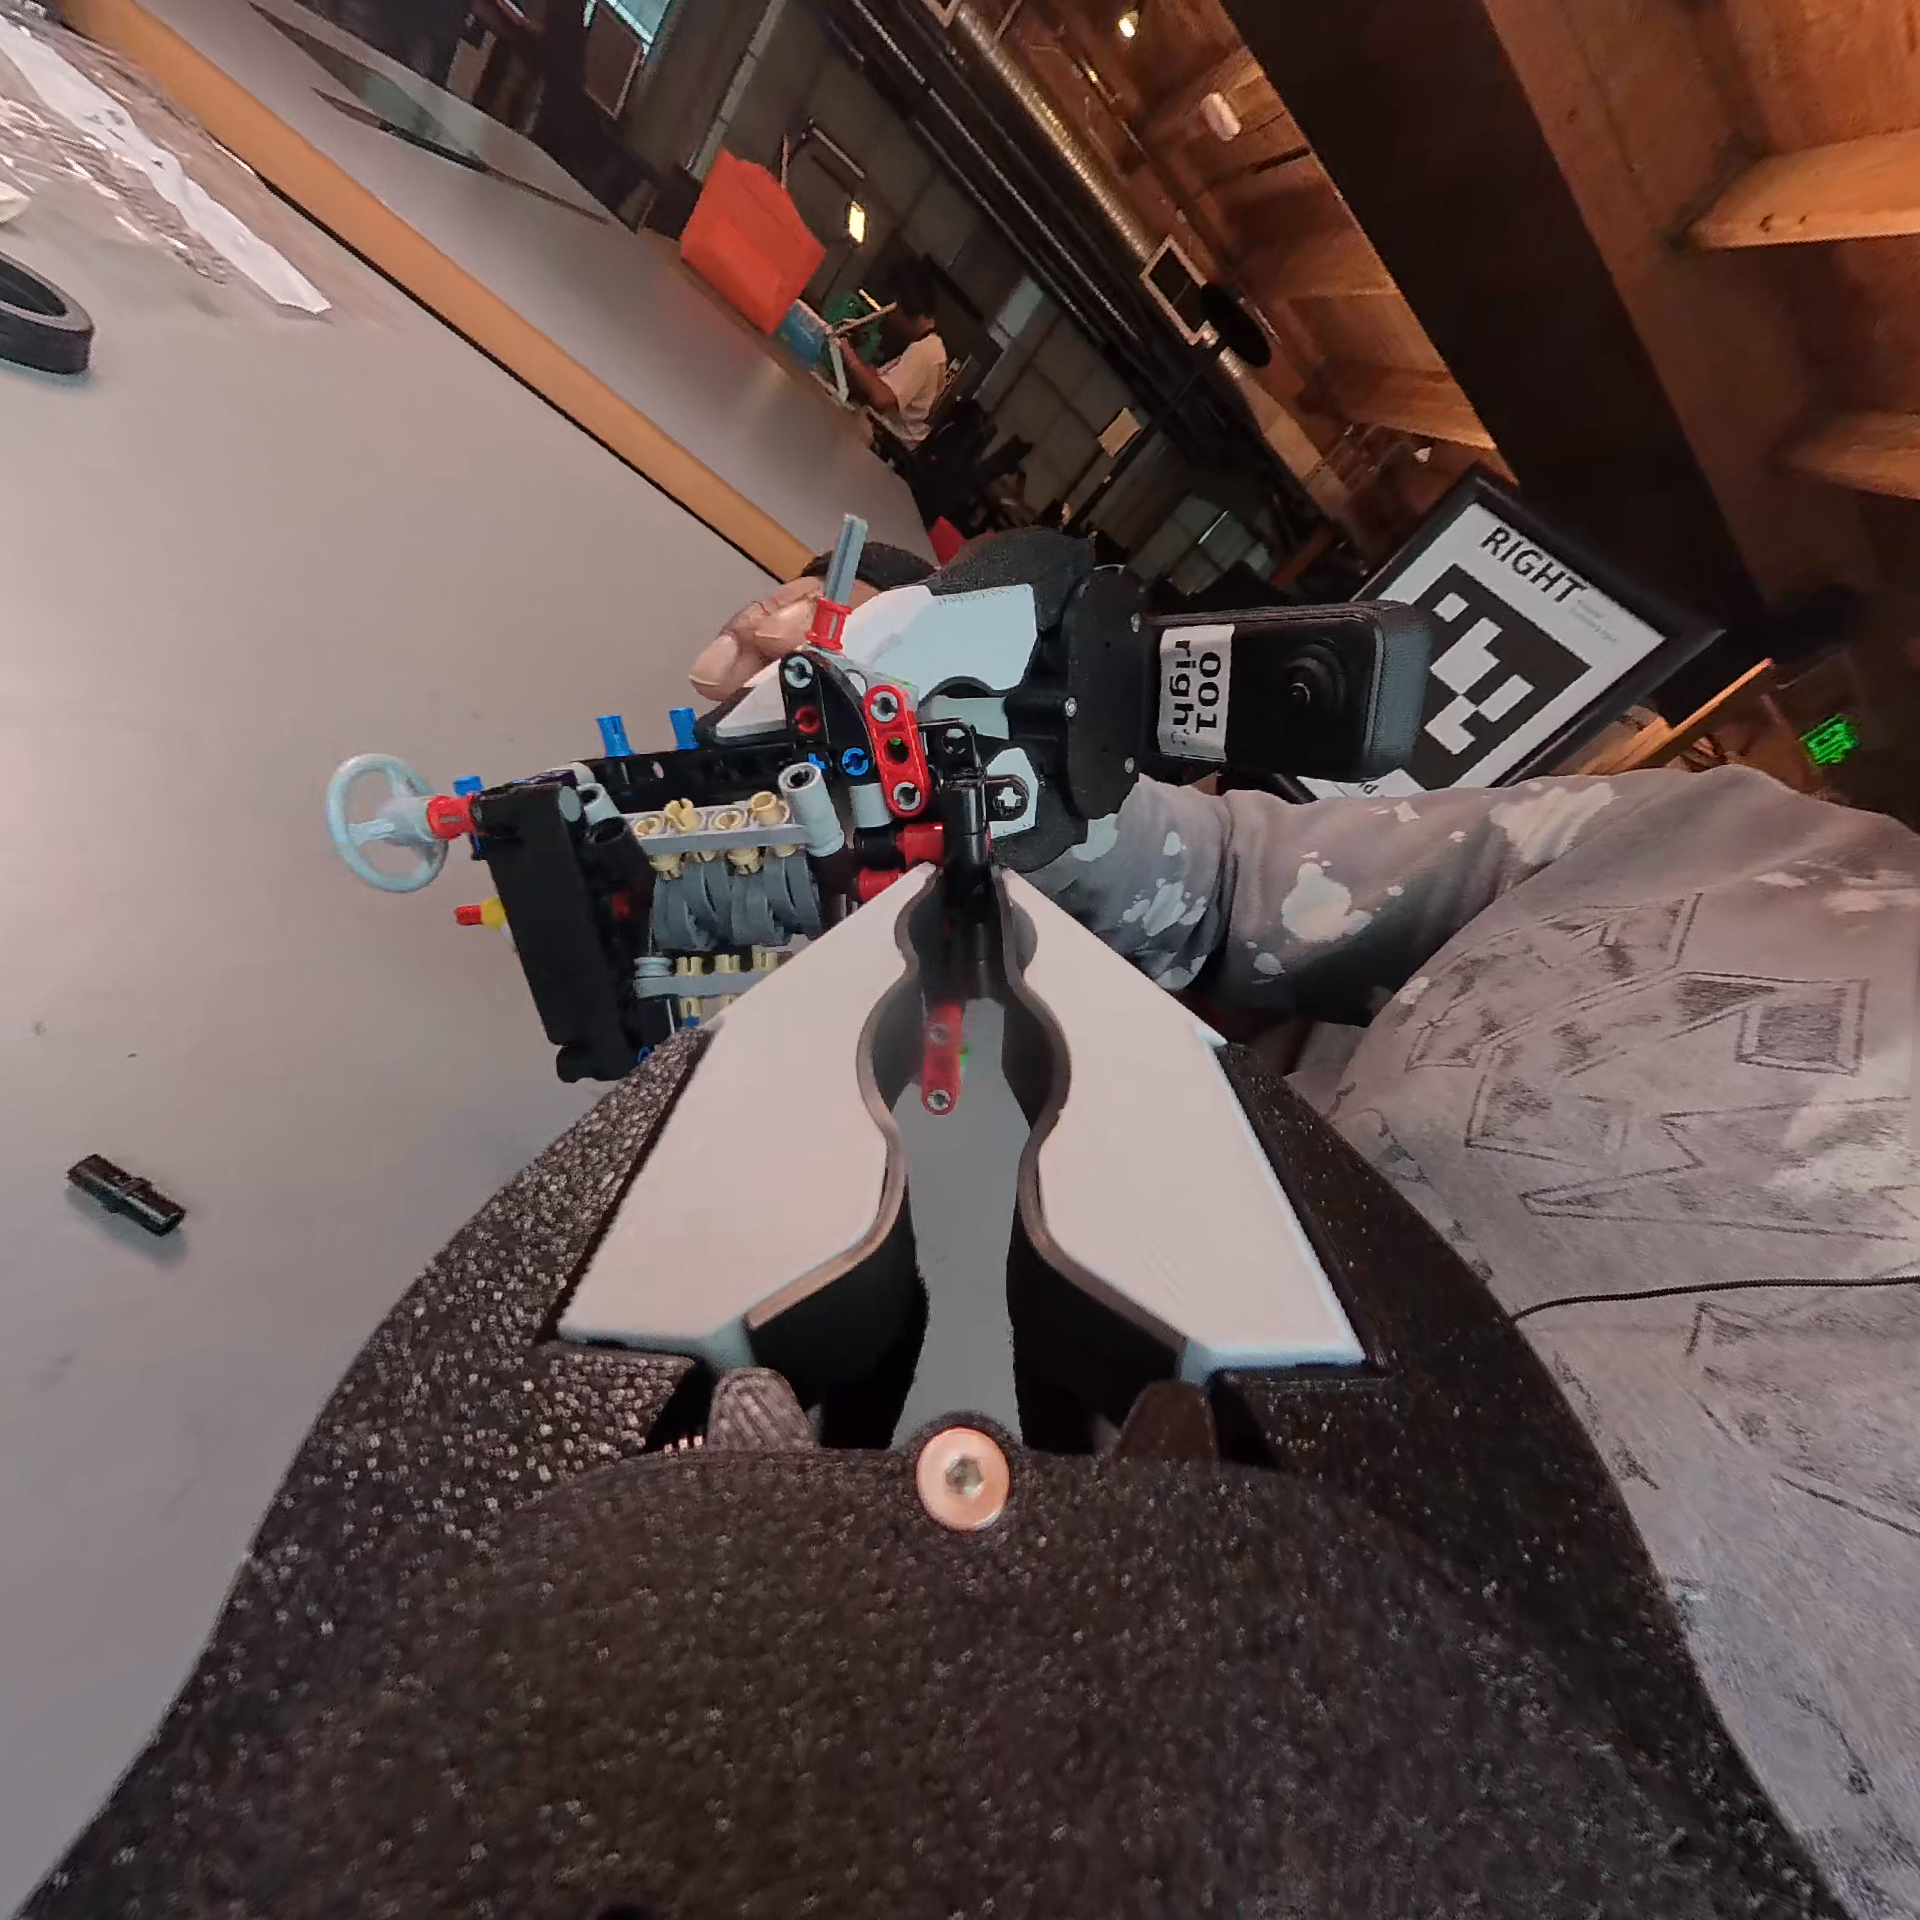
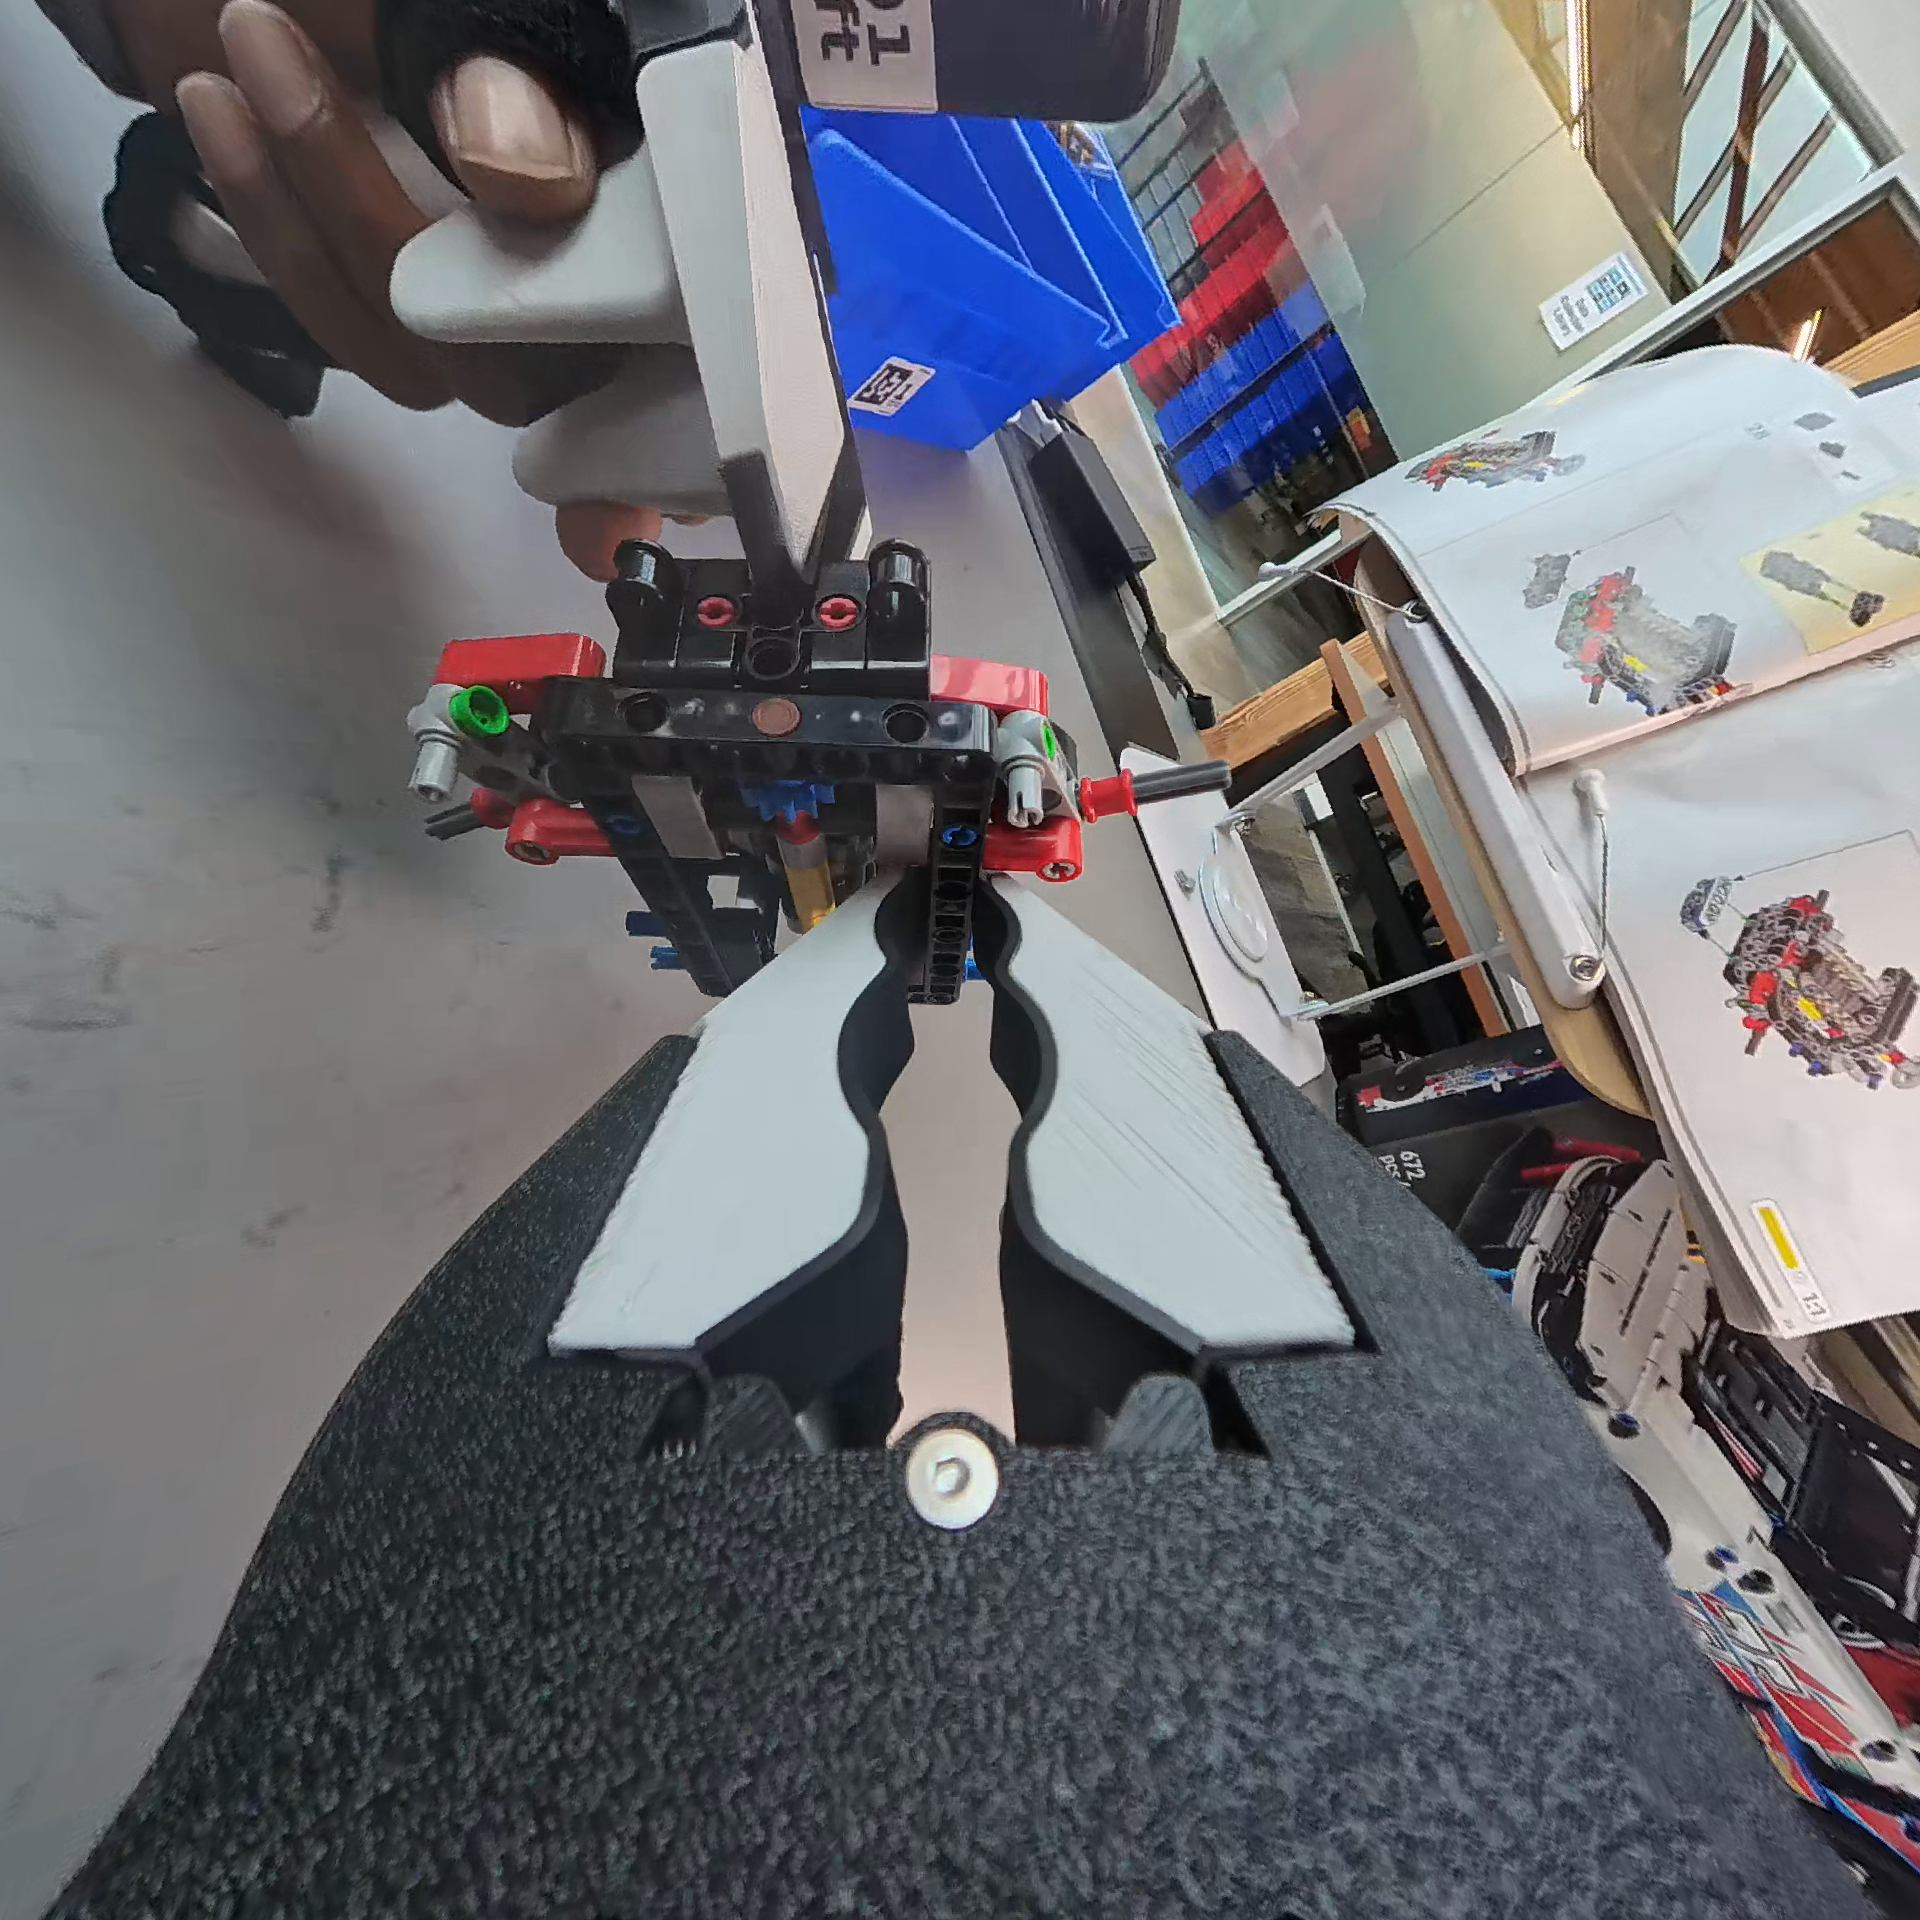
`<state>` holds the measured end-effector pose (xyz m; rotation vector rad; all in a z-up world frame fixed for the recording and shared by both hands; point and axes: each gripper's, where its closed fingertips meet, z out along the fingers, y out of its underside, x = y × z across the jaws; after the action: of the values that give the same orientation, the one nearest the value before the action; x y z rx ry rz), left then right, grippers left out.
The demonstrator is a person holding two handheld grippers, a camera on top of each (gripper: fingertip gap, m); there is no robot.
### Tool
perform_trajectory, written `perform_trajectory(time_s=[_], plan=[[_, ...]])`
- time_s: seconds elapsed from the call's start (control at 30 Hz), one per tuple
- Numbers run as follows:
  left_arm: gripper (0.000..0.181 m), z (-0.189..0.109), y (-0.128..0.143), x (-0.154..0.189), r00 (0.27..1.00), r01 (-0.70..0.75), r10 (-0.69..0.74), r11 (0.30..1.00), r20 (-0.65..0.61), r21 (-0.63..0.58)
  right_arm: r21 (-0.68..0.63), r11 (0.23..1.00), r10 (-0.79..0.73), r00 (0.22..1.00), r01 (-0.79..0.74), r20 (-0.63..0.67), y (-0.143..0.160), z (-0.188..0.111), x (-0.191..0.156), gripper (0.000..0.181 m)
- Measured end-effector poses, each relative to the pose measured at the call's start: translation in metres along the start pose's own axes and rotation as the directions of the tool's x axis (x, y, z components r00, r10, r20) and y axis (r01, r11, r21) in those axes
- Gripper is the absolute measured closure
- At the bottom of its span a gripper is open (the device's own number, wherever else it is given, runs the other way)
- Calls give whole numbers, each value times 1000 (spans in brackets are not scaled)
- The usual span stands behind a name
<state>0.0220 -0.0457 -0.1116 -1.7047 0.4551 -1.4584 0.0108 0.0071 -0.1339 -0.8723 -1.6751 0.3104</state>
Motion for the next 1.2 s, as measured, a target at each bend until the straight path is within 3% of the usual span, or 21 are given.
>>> perform_trajectory(time_s=[0.03,0.53,0.83,0.93,1.07,1.13,1.17,1.2], plan=[[176,0,0,1,1000,4,-4,1000,-13,1,6,1000,3,1000,-3,6,0,0,0,172],[175,3,2,16,995,-69,68,997,-77,-20,83,993,80,995,-84,56,-9,-5,-5,172],[175,8,12,14,969,-243,247,961,22,-131,65,993,89,992,-95,87,-3,-3,-12,172],[175,9,8,11,983,-178,181,980,30,-92,44,997,66,996,-68,55,2,-2,-10,172],[176,9,-1,7,1000,22,-22,1000,2,14,11,1000,10,1000,-10,-11,7,-1,-3,171],[180,13,-20,55,950,148,-114,984,-292,96,-160,983,-93,995,85,-47,35,12,-7,172],[179,29,-15,71,952,115,-97,992,-290,47,-121,986,-125,991,118,-51,27,13,-8,172],[170,44,-7,73,980,-3,0,1000,-198,-17,-45,991,-132,987,128,-90,10,9,-5,172]])
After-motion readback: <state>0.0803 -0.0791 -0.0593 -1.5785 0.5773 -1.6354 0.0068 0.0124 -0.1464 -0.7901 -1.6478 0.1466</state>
